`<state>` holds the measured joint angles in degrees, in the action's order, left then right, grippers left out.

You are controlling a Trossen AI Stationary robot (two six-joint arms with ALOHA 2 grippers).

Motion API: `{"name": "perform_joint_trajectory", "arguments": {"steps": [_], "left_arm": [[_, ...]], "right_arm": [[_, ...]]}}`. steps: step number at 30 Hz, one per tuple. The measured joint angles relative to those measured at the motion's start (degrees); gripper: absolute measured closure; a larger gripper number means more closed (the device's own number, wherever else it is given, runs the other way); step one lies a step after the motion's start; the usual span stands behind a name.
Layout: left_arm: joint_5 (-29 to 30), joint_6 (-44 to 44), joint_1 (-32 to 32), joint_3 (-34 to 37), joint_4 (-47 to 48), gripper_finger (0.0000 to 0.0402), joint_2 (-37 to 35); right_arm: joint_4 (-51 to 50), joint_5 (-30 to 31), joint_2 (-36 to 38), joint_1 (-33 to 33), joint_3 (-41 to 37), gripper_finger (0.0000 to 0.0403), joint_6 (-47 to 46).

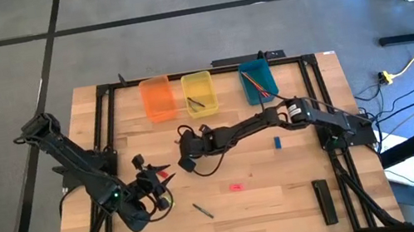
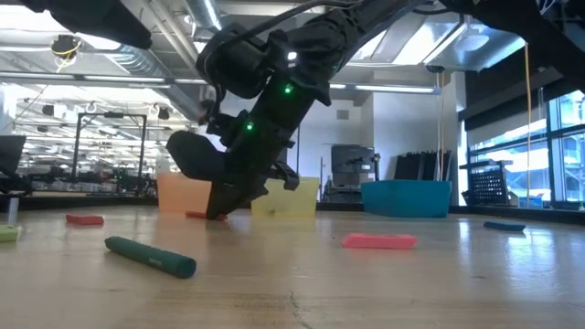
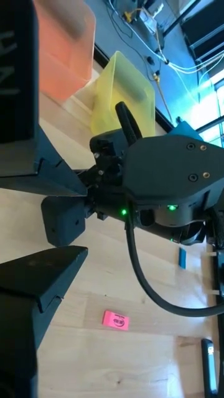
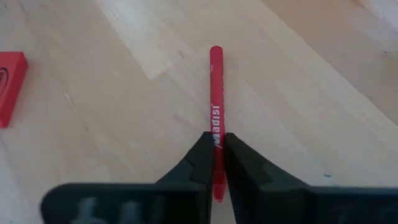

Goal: Sort crayons/erasers/pens/pencils in bins
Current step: Put the red crayon into the yellow bin

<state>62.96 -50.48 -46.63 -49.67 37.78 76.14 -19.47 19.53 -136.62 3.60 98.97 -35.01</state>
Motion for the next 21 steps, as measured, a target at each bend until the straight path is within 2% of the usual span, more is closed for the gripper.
{"name": "perform_joint_trajectory", "arguments": {"steps": [4, 9, 16, 21], "left_arm": [[-0.1, -0.4, 0.0, 0.0, 0.0, 0.0269, 0.0], [-0.7, -0.4, -0.3, 0.0, 0.3, 0.0269, 0.0], [-0.8, -0.4, -1.5, 0.0, 0.4, 0.0269, 0.0], [-1.0, -0.5, -1.6, 0.0, 0.4, 0.0269, 0.0]], "right_arm": [[-3.4, -0.4, -0.3, 0.0, 3.2, 0.0362, 1.3], [-13.3, -0.9, -0.7, -0.3, 10.5, 0.0367, 5.4], [-28.5, 5.7, -0.7, -3.2, 23.1, 0.0359, 9.7], [-37.5, 7.9, -0.5, -6.6, 31.9, 0.0358, 12.3]]}}
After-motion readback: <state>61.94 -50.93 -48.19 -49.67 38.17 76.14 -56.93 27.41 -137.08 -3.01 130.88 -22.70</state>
